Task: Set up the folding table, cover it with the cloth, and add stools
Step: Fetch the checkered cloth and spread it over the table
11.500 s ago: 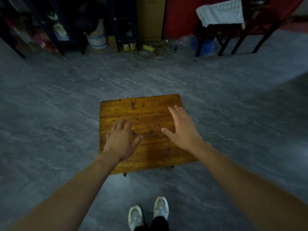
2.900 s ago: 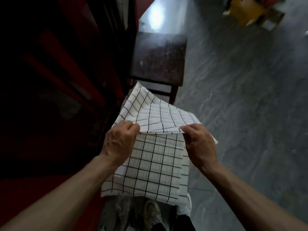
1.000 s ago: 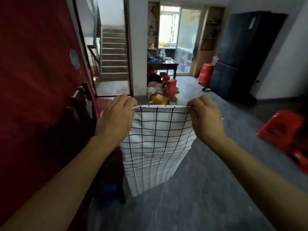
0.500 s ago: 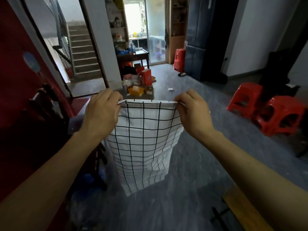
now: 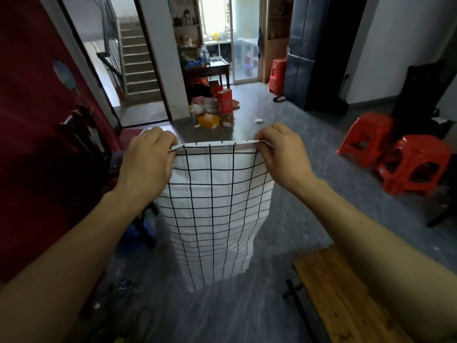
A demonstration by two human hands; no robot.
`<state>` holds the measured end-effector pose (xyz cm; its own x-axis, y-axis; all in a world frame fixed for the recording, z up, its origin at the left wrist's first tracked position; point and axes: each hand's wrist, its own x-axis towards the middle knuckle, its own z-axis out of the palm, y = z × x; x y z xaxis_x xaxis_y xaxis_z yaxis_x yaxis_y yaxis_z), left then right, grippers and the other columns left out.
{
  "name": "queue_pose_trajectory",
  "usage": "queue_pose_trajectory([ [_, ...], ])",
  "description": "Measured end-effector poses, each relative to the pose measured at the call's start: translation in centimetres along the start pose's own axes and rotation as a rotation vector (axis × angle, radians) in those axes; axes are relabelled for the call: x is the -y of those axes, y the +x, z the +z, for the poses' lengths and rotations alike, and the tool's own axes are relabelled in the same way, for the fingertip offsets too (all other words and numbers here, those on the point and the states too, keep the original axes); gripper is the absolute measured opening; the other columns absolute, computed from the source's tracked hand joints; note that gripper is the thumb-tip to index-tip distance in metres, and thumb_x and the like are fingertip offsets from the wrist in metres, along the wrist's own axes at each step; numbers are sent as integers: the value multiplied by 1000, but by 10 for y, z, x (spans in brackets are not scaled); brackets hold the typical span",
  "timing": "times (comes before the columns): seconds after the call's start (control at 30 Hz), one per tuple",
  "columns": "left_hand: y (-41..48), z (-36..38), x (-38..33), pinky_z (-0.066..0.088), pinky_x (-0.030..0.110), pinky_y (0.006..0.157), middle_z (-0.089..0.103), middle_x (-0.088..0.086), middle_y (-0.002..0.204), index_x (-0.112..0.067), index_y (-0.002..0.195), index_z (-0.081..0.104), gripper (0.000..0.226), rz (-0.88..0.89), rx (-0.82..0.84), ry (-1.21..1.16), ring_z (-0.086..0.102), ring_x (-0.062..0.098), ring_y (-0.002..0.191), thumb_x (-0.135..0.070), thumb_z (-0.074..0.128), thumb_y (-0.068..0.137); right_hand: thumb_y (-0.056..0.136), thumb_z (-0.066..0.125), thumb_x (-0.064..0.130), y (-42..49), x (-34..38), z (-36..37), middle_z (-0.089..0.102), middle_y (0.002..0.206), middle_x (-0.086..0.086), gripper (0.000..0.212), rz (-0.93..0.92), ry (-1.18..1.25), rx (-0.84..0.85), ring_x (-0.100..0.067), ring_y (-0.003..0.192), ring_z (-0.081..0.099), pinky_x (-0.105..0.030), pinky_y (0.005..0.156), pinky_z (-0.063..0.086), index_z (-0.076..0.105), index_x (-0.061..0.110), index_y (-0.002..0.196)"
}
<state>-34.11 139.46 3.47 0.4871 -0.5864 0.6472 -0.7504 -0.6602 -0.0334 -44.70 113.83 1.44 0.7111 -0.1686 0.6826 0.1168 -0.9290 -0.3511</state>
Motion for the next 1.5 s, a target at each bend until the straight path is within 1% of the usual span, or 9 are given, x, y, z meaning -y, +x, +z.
queue_pose_trajectory([
  [0.13,-38,-32,-30,40,45,72,57,13,90,-7,90,58,9,0,-40,-6,52,34,83,-3,63,84,91,60,5,-34,19,-31,59,94,-8,10,-38,-24,35,-27,83,57,-42,70,48,67,7,98],
  [0.27,-79,-53,-56,38,44,69,56,12,89,-7,91,58,11,3,-43,-6,52,34,84,-2,63,83,92,61,7,-77,41,-61,57,91,-4,9,-29,-40,84,-24,81,56,-36,70,46,68,10,96],
  [0.33,-99,-59,-68,35,41,68,54,12,88,-7,91,57,12,-8,-27,-9,51,33,82,-1,64,83,93,62,9,-99,50,-77,57,90,-3,7,-47,-53,143,-25,81,57,-37,70,46,68,11,96],
  [0.53,-135,-77,-120,38,46,68,53,14,87,-7,91,57,13,-30,-35,-14,52,37,84,0,64,82,92,63,11,-155,54,-127,56,89,-1,7,-75,-68,198,-25,81,56,-42,69,48,68,11,97],
  [0.63,-140,-85,-161,41,50,70,54,15,87,-6,92,57,12,-7,-19,9,53,38,85,0,62,83,92,63,11,-180,38,-155,55,88,1,6,-50,-47,184,-23,81,56,-41,70,48,68,12,96],
  [0.8,-132,-90,-236,38,47,69,54,15,89,-6,95,59,14,2,-21,99,51,37,83,0,62,83,92,63,12,-221,-6,-210,56,88,0,4,-51,40,156,-21,81,55,-34,70,45,66,12,94],
  [1.13,-112,-77,-415,40,46,67,55,15,92,-6,99,61,14,-81,9,198,52,36,81,-1,62,86,94,61,17,-279,-132,-312,54,88,1,5,-86,167,226,-19,84,52,-37,75,46,65,14,94],
  [1.3,-109,-81,-460,42,47,67,56,12,92,-6,100,62,14,-138,37,235,53,35,80,-3,63,87,94,61,21,-282,-165,-333,57,89,-1,6,-109,219,282,-16,82,51,-33,71,45,63,16,89],
  [1.5,-91,-59,-474,43,47,66,55,12,91,-5,95,61,10,-203,-14,178,51,32,77,0,63,87,91,63,20,-266,-197,-323,57,88,1,3,-140,238,320,-17,82,53,-34,72,45,62,18,90],
])
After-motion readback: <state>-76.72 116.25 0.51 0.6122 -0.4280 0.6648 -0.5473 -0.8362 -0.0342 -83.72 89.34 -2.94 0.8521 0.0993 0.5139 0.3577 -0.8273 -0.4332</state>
